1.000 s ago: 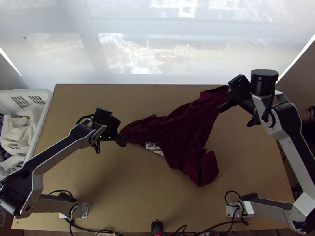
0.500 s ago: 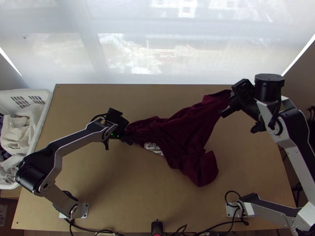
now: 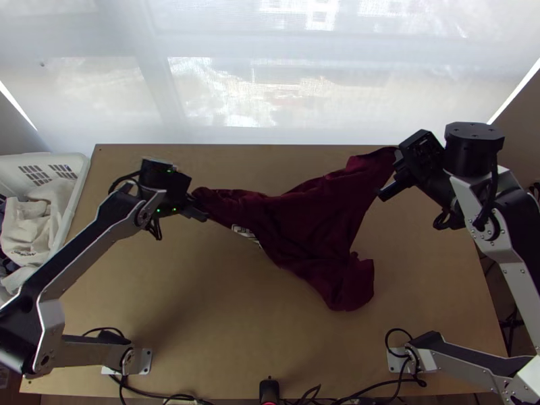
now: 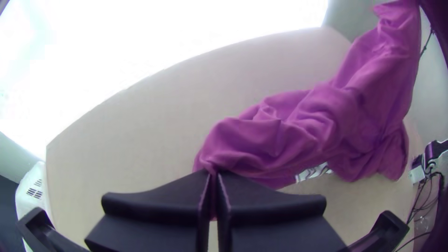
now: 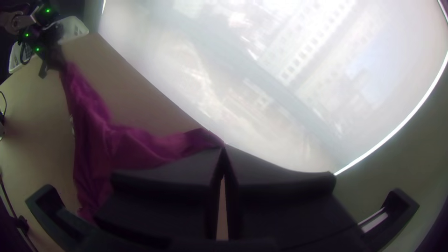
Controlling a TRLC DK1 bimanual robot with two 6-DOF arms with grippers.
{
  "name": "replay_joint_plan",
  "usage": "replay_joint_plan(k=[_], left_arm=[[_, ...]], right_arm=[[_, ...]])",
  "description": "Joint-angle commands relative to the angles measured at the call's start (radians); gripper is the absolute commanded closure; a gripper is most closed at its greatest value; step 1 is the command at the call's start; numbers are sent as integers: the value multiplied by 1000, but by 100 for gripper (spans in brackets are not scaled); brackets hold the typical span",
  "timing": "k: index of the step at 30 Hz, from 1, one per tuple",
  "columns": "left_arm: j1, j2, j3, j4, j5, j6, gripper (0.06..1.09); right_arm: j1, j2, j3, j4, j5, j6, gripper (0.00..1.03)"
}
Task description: Fold the t-shirt
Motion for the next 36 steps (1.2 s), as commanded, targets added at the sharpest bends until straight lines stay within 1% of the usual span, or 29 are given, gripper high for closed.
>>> replay_joint_plan(k=[1,8,13,19,24,30,33,36], left_arm=[[41,-176,138,-96,10,-23,105],[122,-246,379,-207,10,-24,105],[205,-251,559,-253,10,-10,105],[297,-252,715,-271,10,-14,105],[389,-255,827,-271,9,-38,105],[505,-254,959,-253,10,-58,105],[573,-254,1014,-236,7,-95,105],[634,-265,1036,-207,7,-116,105]], right_arm=[[90,2,45,-16,16,-11,100],[217,28,122,-19,63,-49,100],[323,69,217,-10,119,-120,100],[457,148,344,13,169,-196,100],[523,214,458,91,211,-242,100],[629,290,571,201,261,-359,100],[664,338,630,243,266,-419,100],[695,379,666,283,267,-460,100]])
